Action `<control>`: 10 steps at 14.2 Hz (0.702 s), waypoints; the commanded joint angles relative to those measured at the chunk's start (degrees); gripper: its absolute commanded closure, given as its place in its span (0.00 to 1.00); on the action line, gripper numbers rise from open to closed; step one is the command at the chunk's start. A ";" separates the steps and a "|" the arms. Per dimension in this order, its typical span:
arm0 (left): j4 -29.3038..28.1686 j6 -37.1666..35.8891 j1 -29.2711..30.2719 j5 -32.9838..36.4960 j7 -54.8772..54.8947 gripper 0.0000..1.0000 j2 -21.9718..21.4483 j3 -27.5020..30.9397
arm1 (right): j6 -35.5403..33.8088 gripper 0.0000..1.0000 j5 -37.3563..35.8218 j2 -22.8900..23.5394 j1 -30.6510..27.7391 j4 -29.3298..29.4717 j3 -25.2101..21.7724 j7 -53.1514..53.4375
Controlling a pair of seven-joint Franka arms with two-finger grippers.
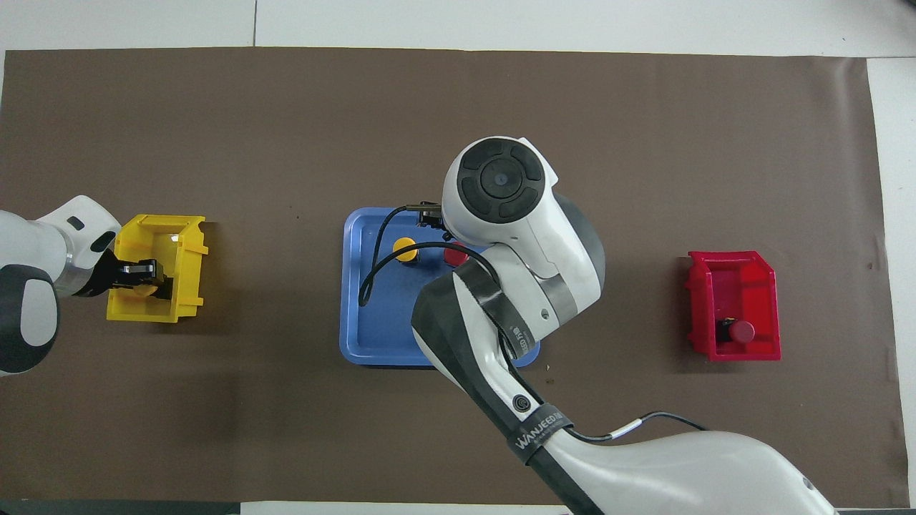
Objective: Sort red and yellow buttons by color
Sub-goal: 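Reach the right gripper to the second red button and grasp it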
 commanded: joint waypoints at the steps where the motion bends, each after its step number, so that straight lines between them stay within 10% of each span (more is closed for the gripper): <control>1: 0.64 1.05 0.33 1.05 0.33 0.35 0.36 -0.64 | 2.70 0.00 0.20 2.76 1.07 0.34 -0.36 0.91; 10: 12.68 -12.58 -2.29 0.96 -4.56 0.19 0.18 -1.60 | 5.09 0.13 0.90 2.06 1.25 -4.76 0.16 0.65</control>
